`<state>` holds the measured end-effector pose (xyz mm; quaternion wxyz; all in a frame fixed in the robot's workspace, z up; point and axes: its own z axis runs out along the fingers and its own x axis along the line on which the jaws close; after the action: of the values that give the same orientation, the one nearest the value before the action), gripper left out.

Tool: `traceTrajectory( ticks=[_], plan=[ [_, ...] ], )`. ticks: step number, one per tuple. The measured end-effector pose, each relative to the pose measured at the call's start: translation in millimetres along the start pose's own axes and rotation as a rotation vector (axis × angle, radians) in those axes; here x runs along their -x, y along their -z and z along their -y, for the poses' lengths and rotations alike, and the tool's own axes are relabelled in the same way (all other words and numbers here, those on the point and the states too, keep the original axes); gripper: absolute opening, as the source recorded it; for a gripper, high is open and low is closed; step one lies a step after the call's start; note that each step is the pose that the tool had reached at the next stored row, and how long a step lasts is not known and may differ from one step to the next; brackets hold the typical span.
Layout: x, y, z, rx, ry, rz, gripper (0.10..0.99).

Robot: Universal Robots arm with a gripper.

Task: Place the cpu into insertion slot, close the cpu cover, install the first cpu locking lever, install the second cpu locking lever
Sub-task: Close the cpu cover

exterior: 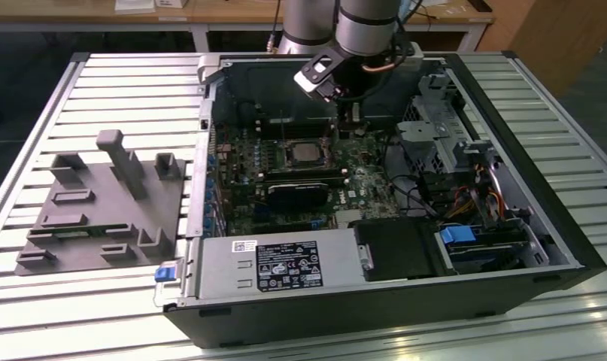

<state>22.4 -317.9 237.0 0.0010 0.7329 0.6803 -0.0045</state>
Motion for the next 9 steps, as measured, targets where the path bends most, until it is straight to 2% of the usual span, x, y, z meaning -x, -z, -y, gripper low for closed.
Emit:
traceTrajectory(
  ticks=[5,9],
  plan=[
    [1.2,-0.2,15.7,0.006,0.000,-0.0014,0.106],
    [1.5,-0.2,20.0,0.008,0.000,-0.0015,0.106]
  ],
)
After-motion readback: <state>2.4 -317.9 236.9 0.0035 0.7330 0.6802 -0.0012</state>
